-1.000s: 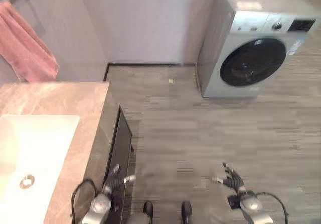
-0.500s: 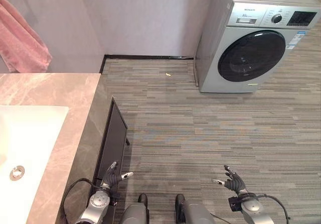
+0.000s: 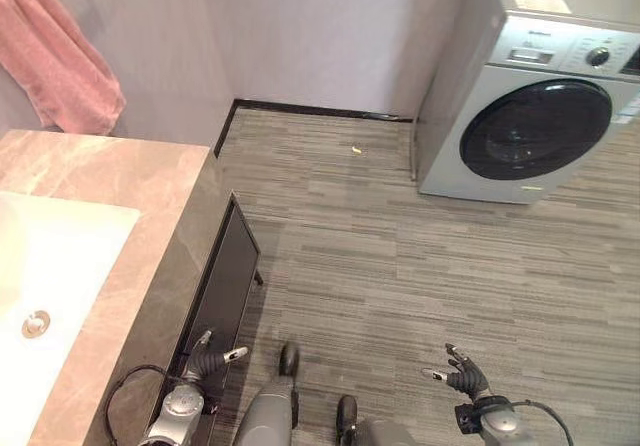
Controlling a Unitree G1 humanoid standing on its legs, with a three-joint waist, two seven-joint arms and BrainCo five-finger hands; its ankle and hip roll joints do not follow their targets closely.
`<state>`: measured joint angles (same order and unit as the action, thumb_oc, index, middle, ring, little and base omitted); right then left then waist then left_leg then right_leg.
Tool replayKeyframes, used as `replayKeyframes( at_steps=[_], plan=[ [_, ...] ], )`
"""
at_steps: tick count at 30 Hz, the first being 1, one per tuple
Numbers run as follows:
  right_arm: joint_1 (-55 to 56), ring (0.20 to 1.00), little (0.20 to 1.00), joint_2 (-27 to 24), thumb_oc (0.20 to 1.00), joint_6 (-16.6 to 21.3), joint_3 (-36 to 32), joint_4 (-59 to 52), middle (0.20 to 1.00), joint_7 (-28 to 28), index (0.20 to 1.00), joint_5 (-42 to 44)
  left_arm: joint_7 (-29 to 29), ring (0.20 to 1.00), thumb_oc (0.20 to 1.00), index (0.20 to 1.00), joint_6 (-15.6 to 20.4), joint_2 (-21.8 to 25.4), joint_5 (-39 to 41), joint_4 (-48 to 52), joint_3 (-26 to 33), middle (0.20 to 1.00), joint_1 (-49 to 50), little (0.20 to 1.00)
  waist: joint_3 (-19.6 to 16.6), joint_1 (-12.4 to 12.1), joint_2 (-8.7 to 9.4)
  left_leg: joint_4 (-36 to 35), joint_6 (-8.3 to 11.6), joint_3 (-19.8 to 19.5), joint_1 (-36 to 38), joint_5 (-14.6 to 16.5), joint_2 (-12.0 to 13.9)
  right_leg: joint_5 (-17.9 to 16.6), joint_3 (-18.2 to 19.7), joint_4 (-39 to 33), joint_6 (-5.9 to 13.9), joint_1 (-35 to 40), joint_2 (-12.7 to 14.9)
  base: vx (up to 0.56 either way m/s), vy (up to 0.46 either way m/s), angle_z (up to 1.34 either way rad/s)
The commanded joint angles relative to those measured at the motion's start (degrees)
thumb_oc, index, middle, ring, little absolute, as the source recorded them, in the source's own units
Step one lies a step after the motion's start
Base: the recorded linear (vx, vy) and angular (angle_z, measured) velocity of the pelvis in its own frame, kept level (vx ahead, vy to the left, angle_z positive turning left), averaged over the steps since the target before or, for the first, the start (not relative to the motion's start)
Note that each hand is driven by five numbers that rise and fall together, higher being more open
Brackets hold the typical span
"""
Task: Put brush and paste in cup on sink, flatten towel.
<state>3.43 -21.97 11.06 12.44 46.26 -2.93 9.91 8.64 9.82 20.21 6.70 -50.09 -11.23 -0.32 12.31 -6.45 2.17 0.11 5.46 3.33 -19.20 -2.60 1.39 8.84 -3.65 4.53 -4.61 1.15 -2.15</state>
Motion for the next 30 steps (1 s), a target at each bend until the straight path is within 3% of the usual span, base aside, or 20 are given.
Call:
replayKeyframes(
  at_steps=[1, 2, 4, 5, 6, 7, 9, 10, 13, 14, 15, 16, 17, 18, 19, 21, 23, 27, 28, 30],
  plan=[
    [-0.2, 1.000, 1.000, -1.1, 1.000, 2.1, 0.4, -4.9, 1.000, -0.2, 1.000, -1.7, 2.1, 1.000, 1.000, 1.000, 3.0, 2.1, 1.9, 4.8, 5.2, 1.000, 1.8, 1.000, -3.6, -1.5, 1.85, 4.2, -3.49, 6.0, -2.3, -5.5, 0.7, 4.6, 2.2, 1.2, 8.96, 10.0, 1.1, 0.42, 0.168, -0.47],
    [-0.2, 1.000, 1.000, -1.1, 1.000, 2.1, 0.4, -4.9, 1.000, -0.2, 1.000, -1.7, 2.0, 1.000, 1.000, 1.000, 3.0, 2.1, 1.9, 4.8, 5.2, 1.000, 1.8, 1.000, -3.7, -1.6, 1.73, 4.1, -3.46, 6.0, -2.4, -5.5, 0.9, 4.4, 2.3, 1.1, 8.91, 9.9, 1.0, 0.61, 0.256, -0.57],
    [-0.6, 1.000, 1.000, 0.3, 1.000, 1.8, -0.3, -1.8, 1.000, -0.8, 1.000, -2.2, 1.0, 1.000, 1.000, 1.000, 3.1, 1.3, 5.2, 5.5, 6.1, 1.000, 3.9, 1.000, -4.7, -3.1, 3.76, 10.1, -5.41, 4.0, -3.5, -3.6, -2.1, 1.8, 2.1, 5.9, 11.55, 9.9, 5.0, 0.45, 0.195, -0.89],
    [-0.6, 1.000, 1.000, 0.2, 1.000, 1.8, -0.4, -1.8, 1.000, -0.8, 1.000, -2.2, 1.0, 1.000, 1.000, 1.000, 3.1, 1.3, 5.2, 5.5, 6.1, 1.000, 3.9, 1.000, -4.9, -3.3, 3.61, 10.1, -5.37, 4.0, -3.6, -3.7, -1.8, 1.6, 2.2, 5.9, 11.50, 9.6, 4.8, 0.51, 0.291, -0.81],
    [-0.7, 1.000, 1.000, 1.1, 1.000, 1.2, -1.4, -0.5, 1.000, -0.5, 1.000, -1.7, -0.2, 1.000, 1.000, 1.000, 2.6, 0.8, 3.7, 4.9, 5.4, 1.000, 5.1, 1.000, -5.6, -3.5, 4.26, 11.4, -7.20, 5.3, -2.4, -0.8, -3.2, -6.2, 2.3, 14.0, 14.45, 6.8, 7.2, 0.25, 0.184, -0.22],
    [-0.7, 1.000, 1.000, 1.1, 1.000, 1.2, -1.4, -0.5, 1.000, -0.5, 1.000, -1.7, -0.2, 1.000, 1.000, 1.000, 2.6, 0.8, 3.7, 4.9, 5.4, 1.000, 5.1, 1.000, -5.6, -3.5, 4.24, 11.4, -7.19, 5.4, -2.4, -0.8, -3.1, -6.2, 2.3, 14.0, 14.44, 6.8, 7.1, 0.39, 0.295, -0.27],
    [-0.3, 1.000, 1.000, 1.0, 1.000, 1.2, -1.6, -1.3, 1.000, -0.4, 1.000, -2.6, -0.7, 1.000, 1.000, 1.000, 2.4, 0.6, 3.4, 5.2, 5.0, 1.000, 5.8, 1.000, -5.5, -3.3, 3.69, 11.4, -8.90, 4.8, 0.3, 1.3, -5.0, -15.8, 2.0, 22.8, 15.81, 3.7, 8.9, 0.38, 0.307, -0.06],
    [-0.2, 1.000, 1.000, 1.0, 1.000, 0.9, -1.6, -2.6, 1.000, -0.7, 1.000, -2.9, -1.2, 1.000, 1.000, 1.000, 2.0, 0.9, 3.2, 4.9, 4.2, 1.000, 5.3, 1.000, -4.1, -1.7, 1.59, 9.7, -10.14, 2.3, 4.9, 2.6, -5.9, -18.0, 1.2, 33.3, 14.49, -2.6, 8.1, 0.36, 0.284, 0.15],
    [0.0, 1.000, 1.000, 1.4, 1.000, 1.1, -2.0, -2.7, 1.000, -1.1, 1.000, -2.1, -1.2, 1.000, 1.000, 1.000, 1.7, 0.9, 2.3, 4.1, 3.7, 1.000, 4.9, 1.000, -3.4, 0.6, -0.08, 8.7, -11.06, -0.2, 9.0, 4.4, -6.5, -14.6, 1.4, 37.8, 13.35, -7.5, 5.6, 0.42, 0.218, 0.78],
    [0.5, 1.000, 1.000, 1.6, 1.000, 1.2, -1.8, -3.7, 1.000, -0.5, 1.000, -1.9, -0.8, 1.000, 1.000, 1.000, 1.7, 1.0, 2.3, 3.2, 3.8, 1.000, 3.8, 1.000, -2.5, 3.0, -0.72, 6.6, -11.10, -2.6, 13.7, 5.2, -7.0, -10.1, 0.4, 35.3, 12.00, -13.3, 4.8, 0.24, 0.081, 0.64],
    [0.5, 1.000, 1.000, 1.6, 1.000, 1.2, -1.8, -3.7, 1.000, -0.5, 1.000, -1.9, -0.8, 1.000, 1.000, 1.000, 1.7, 1.0, 2.3, 3.2, 3.8, 1.000, 3.8, 1.000, -2.5, 3.0, -0.74, 6.6, -11.09, -2.6, 13.7, 5.2, -6.9, -10.2, 0.4, 35.2, 12.00, -13.3, 4.8, 0.41, 0.086, 0.76],
    [0.4, 1.000, 1.000, 1.6, 1.000, 1.3, -1.5, -3.5, 1.000, -0.2, 1.000, -1.9, -0.7, 1.000, 1.000, 1.000, 1.7, 0.9, 2.8, 1.9, 4.1, 1.000, 2.9, 1.000, -2.5, 3.8, -0.97, 5.2, -10.64, -3.2, 15.9, 5.7, -6.9, -7.9, -3.0, 28.1, 11.07, -15.0, 6.6, 0.29, -0.003, 0.30],
    [0.5, 1.000, 1.000, 1.4, 1.000, 1.2, -1.2, -3.7, 1.000, 0.0, 1.000, -2.1, -0.7, 1.000, 1.000, 1.000, 1.7, 0.7, 3.0, 1.6, 3.8, 1.000, 2.3, 1.000, -2.6, 4.3, -0.98, 5.2, -10.26, -4.2, 16.8, 5.9, -7.1, -7.6, -2.2, 25.3, 11.09, -15.8, 5.8, 0.54, -0.088, 0.31],
    [0.8, 1.000, 1.000, 0.8, 1.000, 1.2, -0.9, -3.8, 1.000, 0.0, 1.000, -2.4, -0.8, 1.000, 1.000, 1.000, 1.8, 0.7, 2.8, 0.8, 3.1, 1.000, 1.2, 1.000, -2.3, 5.7, -0.43, 4.8, -9.54, -6.8, 18.9, 6.9, -7.9, -8.1, 1.0, 16.8, 11.56, -17.3, 3.5, 0.37, -0.094, 0.24],
    [0.8, 1.000, 1.000, 0.8, 1.000, 1.2, -0.9, -3.8, 1.000, 0.0, 1.000, -2.4, -0.8, 1.000, 1.000, 1.000, 1.8, 0.7, 2.8, 0.8, 3.1, 1.000, 1.2, 1.000, -2.2, 5.7, -0.45, 4.7, -9.54, -6.9, 19.0, 6.9, -7.9, -8.1, 0.9, 16.8, 11.56, -17.2, 3.5, 0.41, -0.132, 0.52],
    [1.5, 1.000, 1.000, -0.1, 1.000, 0.8, -1.1, -4.7, 1.000, -0.5, 1.000, -3.4, -0.7, 1.000, 1.000, 1.000, 2.1, 0.4, 2.0, -0.3, 2.1, 1.000, -0.5, 1.000, -2.4, 8.0, -0.04, 3.8, -8.10, -10.6, 22.8, 8.5, -8.0, -11.6, 5.4, 4.9, 13.61, -19.6, 2.8, 0.49, -0.166, 0.88],
    [2.6, 1.000, 1.000, -0.1, 1.000, 0.8, -1.7, -5.4, 1.000, -0.3, 1.000, -2.5, -1.0, 1.000, 1.000, 1.000, 2.1, 0.7, 0.7, -0.2, 0.4, 1.000, -1.1, 1.000, -3.2, 9.4, 0.45, 6.7, -6.82, -12.6, 23.6, 8.5, -7.9, -12.1, 9.5, 5.4, 13.70, -17.2, 0.9, 0.42, -0.177, 0.92],
    [5.0, 1.000, 1.000, -1.4, 1.000, 0.9, -1.5, -7.6, 1.000, 1.2, 1.000, -3.6, -1.9, 1.000, 1.000, 1.000, 2.6, 0.6, 0.2, 1.3, -0.3, 1.000, 0.3, 1.000, -4.4, 9.7, 0.11, 14.5, -4.39, -13.1, 21.0, 6.8, -7.3, -11.9, 8.2, 3.1, 11.98, -13.7, 1.2, 0.22, -0.143, 1.09],
    [5.6, 1.000, 1.000, -2.7, 1.000, 0.8, -2.3, -8.2, 1.000, 1.0, 1.000, -3.7, -2.6, 1.000, 1.000, 1.000, 2.3, 0.9, 0.8, 2.4, -0.3, 1.000, 0.6, 1.000, -3.8, 9.5, 0.24, 22.7, -2.21, -12.5, 17.4, 2.7, -6.4, -11.0, 7.1, 2.2, 10.51, -11.3, 1.6, 0.13, -0.112, 0.32],
    [5.6, 1.000, 1.000, -3.1, 1.000, 0.8, -3.1, -8.4, 1.000, 0.5, 1.000, -3.4, -2.7, 1.000, 1.000, 1.000, 2.1, 1.0, 0.3, 2.1, -0.7, 1.000, 0.3, 1.000, -3.1, 9.4, 0.62, 27.1, -1.76, -11.9, 14.3, 1.1, -6.5, -10.8, 6.7, 1.7, 9.83, -10.0, 2.2, 0.13, -0.120, 0.48]
  ],
)
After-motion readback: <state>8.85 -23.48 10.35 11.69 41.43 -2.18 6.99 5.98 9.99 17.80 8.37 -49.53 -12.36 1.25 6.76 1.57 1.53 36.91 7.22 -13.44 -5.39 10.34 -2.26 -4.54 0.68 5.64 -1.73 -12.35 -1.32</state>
